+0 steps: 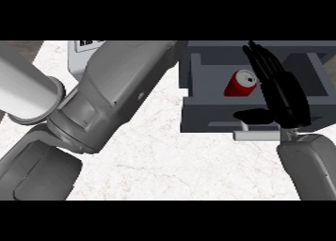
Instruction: Pick up the can, place it into the drawer and close the drawer
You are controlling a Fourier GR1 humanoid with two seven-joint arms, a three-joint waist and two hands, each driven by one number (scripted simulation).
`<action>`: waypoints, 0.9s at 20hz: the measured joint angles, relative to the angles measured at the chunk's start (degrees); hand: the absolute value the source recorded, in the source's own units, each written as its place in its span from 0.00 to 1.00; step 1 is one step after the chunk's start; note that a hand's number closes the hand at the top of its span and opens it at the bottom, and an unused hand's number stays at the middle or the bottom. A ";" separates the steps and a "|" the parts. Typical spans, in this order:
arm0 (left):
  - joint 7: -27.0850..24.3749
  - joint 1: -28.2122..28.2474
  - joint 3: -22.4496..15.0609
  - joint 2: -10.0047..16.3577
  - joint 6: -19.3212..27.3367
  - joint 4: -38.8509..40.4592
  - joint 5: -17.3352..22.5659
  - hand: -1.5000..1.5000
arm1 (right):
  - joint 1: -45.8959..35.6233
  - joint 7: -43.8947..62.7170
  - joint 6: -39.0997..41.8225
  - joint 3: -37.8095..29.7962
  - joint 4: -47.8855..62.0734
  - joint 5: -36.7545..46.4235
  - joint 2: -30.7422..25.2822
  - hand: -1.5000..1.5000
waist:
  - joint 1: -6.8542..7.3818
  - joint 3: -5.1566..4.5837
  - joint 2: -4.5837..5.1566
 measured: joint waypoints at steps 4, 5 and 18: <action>0.52 1.56 0.27 0.97 -0.54 -1.59 -0.50 0.00 | -4.53 -2.22 -5.06 0.37 10.60 3.90 2.20 0.00 | 0.91 -0.01 -0.33; 0.77 1.48 0.40 1.37 -0.48 -1.92 -0.61 0.00 | -5.85 -3.13 -6.52 -0.14 13.69 4.46 2.40 0.00 | 1.11 -0.01 -0.32; 5.62 7.00 -0.49 6.44 -2.14 -8.99 -2.95 0.00 | -23.10 -4.96 -25.45 -6.10 43.91 11.89 6.35 0.00 | 3.52 -0.01 -0.54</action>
